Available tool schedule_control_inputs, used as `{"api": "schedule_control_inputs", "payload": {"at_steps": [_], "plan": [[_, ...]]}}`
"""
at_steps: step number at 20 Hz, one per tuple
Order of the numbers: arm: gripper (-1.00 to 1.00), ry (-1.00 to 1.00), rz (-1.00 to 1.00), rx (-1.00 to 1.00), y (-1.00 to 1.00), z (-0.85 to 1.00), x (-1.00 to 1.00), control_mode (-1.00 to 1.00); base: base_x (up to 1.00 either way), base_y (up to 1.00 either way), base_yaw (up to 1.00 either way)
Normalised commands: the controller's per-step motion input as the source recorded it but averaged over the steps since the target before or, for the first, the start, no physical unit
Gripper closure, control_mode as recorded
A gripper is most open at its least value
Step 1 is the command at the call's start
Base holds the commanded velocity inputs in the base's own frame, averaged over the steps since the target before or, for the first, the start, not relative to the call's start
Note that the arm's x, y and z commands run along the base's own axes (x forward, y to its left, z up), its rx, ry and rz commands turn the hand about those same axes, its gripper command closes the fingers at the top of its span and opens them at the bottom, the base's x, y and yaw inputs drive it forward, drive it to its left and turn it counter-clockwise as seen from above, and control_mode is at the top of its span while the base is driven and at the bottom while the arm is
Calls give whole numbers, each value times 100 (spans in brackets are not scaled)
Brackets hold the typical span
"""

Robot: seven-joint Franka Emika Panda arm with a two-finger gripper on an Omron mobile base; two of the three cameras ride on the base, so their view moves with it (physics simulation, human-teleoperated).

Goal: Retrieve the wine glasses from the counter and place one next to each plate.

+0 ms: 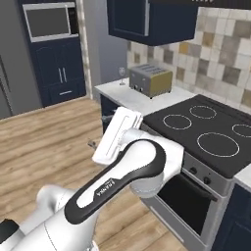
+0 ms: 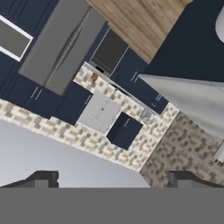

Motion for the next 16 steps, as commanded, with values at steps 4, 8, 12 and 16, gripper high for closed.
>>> {"api": "schedule_control_inputs", "payload": {"at_steps": [4,8,12,16], "plan": [[-100,0,0,0,0,0,0,100,100,28,1],[-100,0,0,0,0,0,0,100,100,0,8],[-100,0,0,0,0,0,0,100,100,57,-8],[-100,0,0,0,0,0,0,100,100,100,-27]]}}
